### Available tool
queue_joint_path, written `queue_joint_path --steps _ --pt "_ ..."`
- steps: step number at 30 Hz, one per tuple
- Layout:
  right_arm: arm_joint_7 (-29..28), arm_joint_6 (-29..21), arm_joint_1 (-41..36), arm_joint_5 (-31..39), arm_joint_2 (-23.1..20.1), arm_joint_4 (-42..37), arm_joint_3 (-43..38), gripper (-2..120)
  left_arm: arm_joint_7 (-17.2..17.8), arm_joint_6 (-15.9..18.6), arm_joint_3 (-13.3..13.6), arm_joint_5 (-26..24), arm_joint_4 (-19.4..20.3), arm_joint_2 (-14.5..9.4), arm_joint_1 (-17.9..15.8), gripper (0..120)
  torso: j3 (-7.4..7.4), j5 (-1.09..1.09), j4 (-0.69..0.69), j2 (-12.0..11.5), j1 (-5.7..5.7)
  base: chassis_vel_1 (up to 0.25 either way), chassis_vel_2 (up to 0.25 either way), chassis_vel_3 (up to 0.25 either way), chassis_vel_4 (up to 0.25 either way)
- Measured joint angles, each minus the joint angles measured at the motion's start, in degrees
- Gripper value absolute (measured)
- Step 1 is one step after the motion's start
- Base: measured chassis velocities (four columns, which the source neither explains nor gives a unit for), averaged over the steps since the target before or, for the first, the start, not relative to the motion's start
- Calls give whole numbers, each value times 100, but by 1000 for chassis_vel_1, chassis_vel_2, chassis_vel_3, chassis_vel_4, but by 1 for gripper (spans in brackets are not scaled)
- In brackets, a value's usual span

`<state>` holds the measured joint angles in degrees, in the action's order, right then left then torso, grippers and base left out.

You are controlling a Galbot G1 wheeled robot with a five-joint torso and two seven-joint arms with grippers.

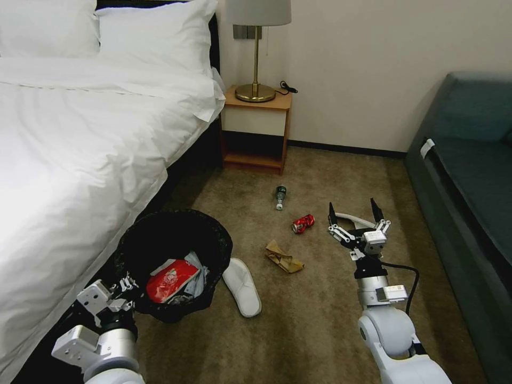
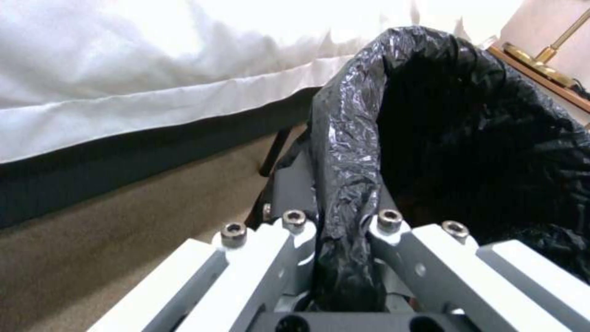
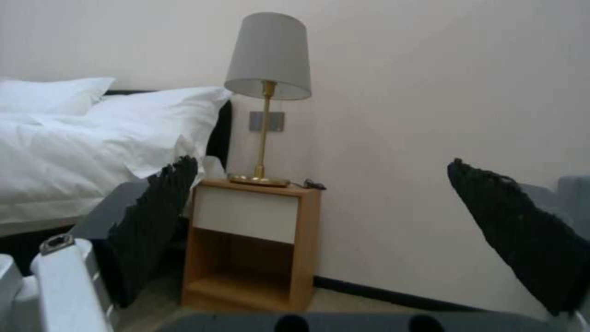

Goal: Pick up the trash bin, then pick up the garbage on the floor and place it into the trash bin.

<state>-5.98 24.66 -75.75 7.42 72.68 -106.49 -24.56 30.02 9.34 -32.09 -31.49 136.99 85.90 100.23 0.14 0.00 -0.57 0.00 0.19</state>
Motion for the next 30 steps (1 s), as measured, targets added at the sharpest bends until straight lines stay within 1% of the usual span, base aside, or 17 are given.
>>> queue_joint_path --steps 15,24,30 --pt "8 -13 6 -12 1 33 54 100 -15 8 41 20 -4 13 21 4 0 0 0 0 0 8 6 7 6" --pt "9 -14 -19 -12 -19 15 65 100 -16 -49 59 100 27 31 81 4 0 0 1 0 -1 79 84 82 86" --pt "9 -17 -19 -13 -39 8 74 100 -9 -86 86 169 30 43 109 4 0 0 2 0 -1 46 51 47 32"
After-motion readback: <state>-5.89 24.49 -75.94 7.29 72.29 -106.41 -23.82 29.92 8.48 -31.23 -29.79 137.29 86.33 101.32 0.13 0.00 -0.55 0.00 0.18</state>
